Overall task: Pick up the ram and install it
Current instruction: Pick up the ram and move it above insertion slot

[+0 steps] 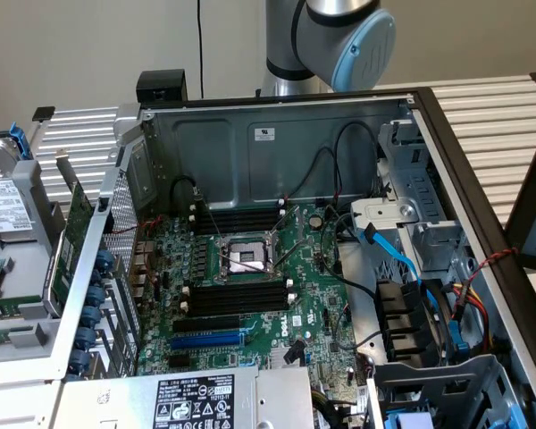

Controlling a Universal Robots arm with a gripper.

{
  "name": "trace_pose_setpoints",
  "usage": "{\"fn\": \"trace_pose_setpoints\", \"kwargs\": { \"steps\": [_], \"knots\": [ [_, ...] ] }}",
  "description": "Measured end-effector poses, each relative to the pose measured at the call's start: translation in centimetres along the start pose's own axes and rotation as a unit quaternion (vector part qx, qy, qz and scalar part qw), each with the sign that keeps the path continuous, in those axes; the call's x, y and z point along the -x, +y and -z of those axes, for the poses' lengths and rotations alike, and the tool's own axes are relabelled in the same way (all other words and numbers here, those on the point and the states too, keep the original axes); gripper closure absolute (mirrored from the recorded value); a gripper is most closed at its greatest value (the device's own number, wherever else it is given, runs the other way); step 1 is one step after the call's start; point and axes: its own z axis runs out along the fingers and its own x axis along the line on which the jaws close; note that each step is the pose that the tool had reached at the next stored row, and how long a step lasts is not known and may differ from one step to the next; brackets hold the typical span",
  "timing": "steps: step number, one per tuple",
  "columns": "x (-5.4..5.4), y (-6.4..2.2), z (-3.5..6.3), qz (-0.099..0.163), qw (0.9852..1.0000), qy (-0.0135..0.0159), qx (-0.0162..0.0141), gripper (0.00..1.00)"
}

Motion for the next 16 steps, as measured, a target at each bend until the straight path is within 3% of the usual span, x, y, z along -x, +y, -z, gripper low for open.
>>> {"fn": "trace_pose_setpoints", "kwargs": {
  "steps": [3,7,13,15,16],
  "knots": [
    [0.0,0.0,-0.01,0.027,0.9996,0.0029,-0.0004,0.9],
    [0.0,0.0,-0.03,0.063,0.998,0.0065,-0.0008,0.9],
    [0.0,0.0,-0.07,0.118,0.993,0.0118,-0.0023,0.9],
    [0.0,0.0,-0.08,0.13,0.9914,0.0116,-0.0055,0.9],
    [0.0,0.0,-0.1,0.134,0.9908,0.0106,-0.0095,0.9]
  ]
}}
